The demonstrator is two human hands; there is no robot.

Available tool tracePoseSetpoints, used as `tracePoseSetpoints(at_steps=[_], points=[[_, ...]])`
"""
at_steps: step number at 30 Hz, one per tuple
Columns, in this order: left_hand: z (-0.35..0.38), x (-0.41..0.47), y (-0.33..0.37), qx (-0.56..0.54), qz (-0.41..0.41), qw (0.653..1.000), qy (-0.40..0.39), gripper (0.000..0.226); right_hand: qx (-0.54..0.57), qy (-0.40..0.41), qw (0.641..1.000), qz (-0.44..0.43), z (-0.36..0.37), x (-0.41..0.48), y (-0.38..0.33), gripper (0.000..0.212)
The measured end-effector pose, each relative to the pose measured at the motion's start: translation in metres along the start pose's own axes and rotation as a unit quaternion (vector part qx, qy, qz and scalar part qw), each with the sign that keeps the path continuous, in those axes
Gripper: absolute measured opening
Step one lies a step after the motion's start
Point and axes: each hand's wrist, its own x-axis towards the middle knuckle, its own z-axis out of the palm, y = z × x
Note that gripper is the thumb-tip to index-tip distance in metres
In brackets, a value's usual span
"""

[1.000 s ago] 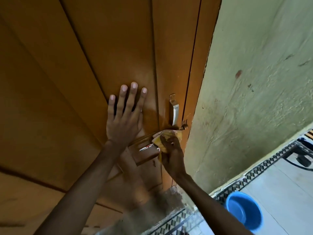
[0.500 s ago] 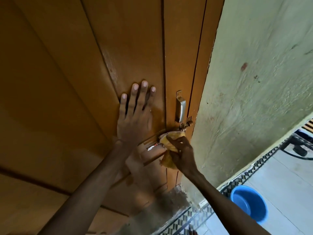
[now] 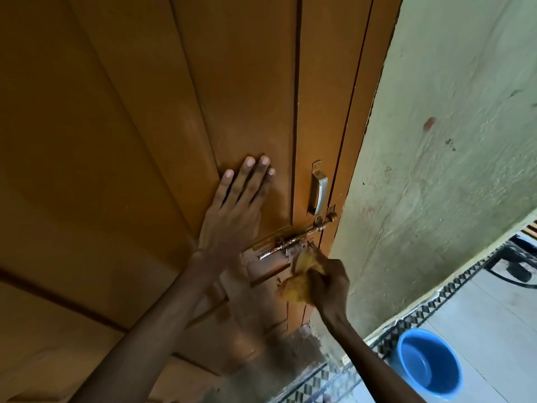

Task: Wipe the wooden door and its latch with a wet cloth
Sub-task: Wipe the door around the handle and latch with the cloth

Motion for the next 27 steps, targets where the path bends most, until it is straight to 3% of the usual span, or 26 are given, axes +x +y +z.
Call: tracePoseSetpoints(at_steps=[2,3,5,8,13,23,27], points=[[-0.001,-0.004,0.000,0.000,0.010,1.000,-0.007,0.061,0.000,0.114,0.992,0.049,-0.004,0.016,-0.006,0.026],[-0.001,-0.005,-0.001,0.001,0.015,1.000,-0.008,0.060,-0.021,0.126,0.991,0.037,-0.004,0.026,-0.015,0.030],[-0.001,-0.004,-0.003,0.008,0.022,1.000,-0.003,0.058,-0.050,0.069,0.996,-0.009,0.004,0.035,-0.029,0.046],[0.003,-0.002,-0.005,0.021,0.021,0.999,0.011,0.060,-0.145,-0.048,0.986,-0.075,0.020,0.014,-0.035,0.043],[0.002,-0.004,-0.001,0.013,0.020,0.999,0.023,0.061,-0.194,-0.055,0.972,-0.124,0.023,-0.005,-0.037,0.078],[-0.004,-0.002,-0.006,0.006,0.020,1.000,0.004,0.057,-0.275,-0.127,0.929,-0.215,0.008,0.008,-0.040,0.087],[-0.004,-0.001,-0.007,-0.005,0.016,1.000,0.002,0.058,-0.239,-0.119,0.921,-0.285,-0.002,0.023,-0.025,0.074]])
